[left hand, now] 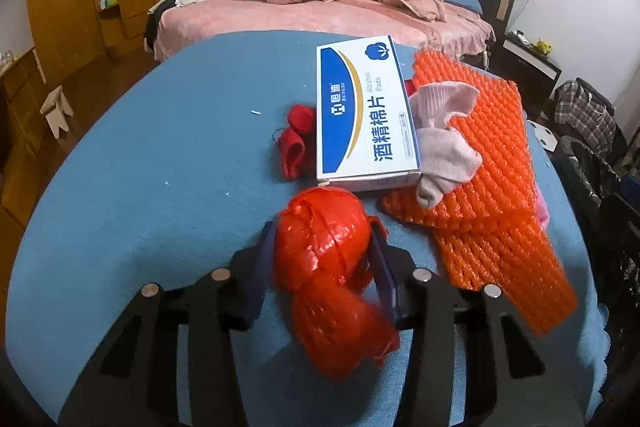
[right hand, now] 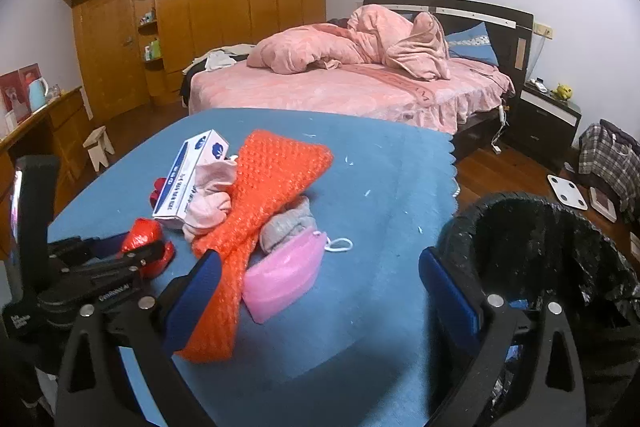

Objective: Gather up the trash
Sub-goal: 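Move the left tool to the red plastic bag and grasp it, then grasp the pink sock with the right tool while the left tool holds the red bag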

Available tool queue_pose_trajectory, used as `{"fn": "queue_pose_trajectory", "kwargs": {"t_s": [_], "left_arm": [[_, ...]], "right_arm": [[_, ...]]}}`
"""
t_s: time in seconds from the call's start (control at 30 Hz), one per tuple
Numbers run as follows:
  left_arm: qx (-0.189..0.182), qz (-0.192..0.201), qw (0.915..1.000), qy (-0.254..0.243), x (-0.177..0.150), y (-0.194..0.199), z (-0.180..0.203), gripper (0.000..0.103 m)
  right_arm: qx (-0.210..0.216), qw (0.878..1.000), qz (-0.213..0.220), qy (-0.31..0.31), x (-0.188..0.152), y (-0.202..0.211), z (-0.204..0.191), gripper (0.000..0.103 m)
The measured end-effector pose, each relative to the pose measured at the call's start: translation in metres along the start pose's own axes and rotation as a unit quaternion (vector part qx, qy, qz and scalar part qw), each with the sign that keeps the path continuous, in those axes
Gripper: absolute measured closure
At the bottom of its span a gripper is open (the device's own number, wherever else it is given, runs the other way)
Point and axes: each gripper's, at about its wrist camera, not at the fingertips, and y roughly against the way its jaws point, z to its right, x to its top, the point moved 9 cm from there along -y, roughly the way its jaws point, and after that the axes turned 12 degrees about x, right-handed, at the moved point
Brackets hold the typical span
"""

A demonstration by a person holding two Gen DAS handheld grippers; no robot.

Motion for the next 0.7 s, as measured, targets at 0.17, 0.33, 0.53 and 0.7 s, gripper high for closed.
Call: {"fn": "queue_pose_trajectory", "kwargs": {"t_s": [0.17, 0.33, 0.53, 0.7], "left_arm": [[-0.002, 0.015, 0.9998, 0.010, 0.005, 0.007, -0.003, 0.064], [0.007, 0.045, 0.9988, 0.018, 0.019, 0.026, -0.015, 0.064], [0.027, 0.062, 0.9973, 0.027, 0.033, 0.032, -0.034, 0.064], [0.035, 0.071, 0.9965, 0.027, 0.041, 0.033, -0.041, 0.064]], "right_arm": [[0.010, 1.000, 0.007, 0.003, 0.010, -0.007, -0.008, 0.006], [0.027, 0.999, 0.016, 0.012, 0.023, -0.016, -0.023, 0.007], [0.049, 0.999, 0.009, 0.015, 0.030, -0.038, -0.041, 0.015], [0.070, 0.997, -0.008, 0.018, 0.031, -0.060, -0.057, 0.031]]}}
